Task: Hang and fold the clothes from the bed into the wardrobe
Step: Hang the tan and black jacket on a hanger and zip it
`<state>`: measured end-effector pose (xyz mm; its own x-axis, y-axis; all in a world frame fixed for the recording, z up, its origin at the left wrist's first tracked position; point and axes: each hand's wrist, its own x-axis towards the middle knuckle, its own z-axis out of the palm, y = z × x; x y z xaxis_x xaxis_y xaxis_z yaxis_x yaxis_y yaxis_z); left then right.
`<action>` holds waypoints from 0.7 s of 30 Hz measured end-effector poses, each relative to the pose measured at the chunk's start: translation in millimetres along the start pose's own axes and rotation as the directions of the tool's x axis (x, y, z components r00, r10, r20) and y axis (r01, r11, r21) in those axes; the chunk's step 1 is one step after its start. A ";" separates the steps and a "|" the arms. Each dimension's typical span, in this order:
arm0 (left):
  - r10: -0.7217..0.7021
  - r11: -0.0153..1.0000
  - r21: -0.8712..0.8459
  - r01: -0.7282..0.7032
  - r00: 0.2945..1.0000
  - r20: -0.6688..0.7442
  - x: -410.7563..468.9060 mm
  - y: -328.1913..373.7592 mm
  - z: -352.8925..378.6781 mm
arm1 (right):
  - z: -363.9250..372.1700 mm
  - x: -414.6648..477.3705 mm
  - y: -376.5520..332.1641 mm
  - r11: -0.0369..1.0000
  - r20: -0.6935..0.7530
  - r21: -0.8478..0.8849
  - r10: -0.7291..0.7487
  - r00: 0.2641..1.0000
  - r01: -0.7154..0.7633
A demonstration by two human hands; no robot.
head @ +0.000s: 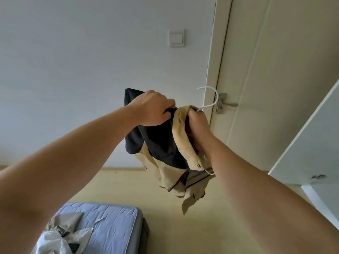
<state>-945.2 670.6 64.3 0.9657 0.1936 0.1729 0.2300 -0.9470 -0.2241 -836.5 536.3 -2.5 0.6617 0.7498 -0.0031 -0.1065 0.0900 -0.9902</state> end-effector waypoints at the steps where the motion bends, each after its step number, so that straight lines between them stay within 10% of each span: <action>1: -0.007 0.999 -0.043 0.007 1.000 0.012 0.9 -2.4 4.6 | -7.8 0.2 4.6 0.988 0.113 0.112 0.090 0.990 -0.102; 6: -0.132 0.956 -0.268 0.123 0.991 -0.015 -5.0 -12.8 22.2 | -57.5 -4.9 39.6 0.882 0.392 0.281 0.254 0.884 -0.378; 10: -0.150 0.931 -0.340 0.131 0.988 -0.031 -12.8 -20.3 27.2 | -70.6 -9.8 87.4 0.876 -0.038 -0.222 0.430 0.902 -0.427; 17: -0.223 0.925 -0.332 0.185 0.971 -0.081 -32.5 -23.0 12.4 | -24.5 -24.2 136.2 0.369 0.007 -0.722 0.850 0.527 -0.585; 21: -0.291 0.912 -0.323 0.253 0.954 -0.074 -49.8 -34.1 2.0 | 2.5 -27.2 149.7 0.384 0.123 -0.866 0.783 0.609 -0.320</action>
<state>-1000.9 693.8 61.4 0.8453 0.4414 0.3010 0.4153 -0.8973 0.1495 -872.3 531.0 -150.3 0.2287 0.6078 -0.7604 0.3905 -0.7728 -0.5003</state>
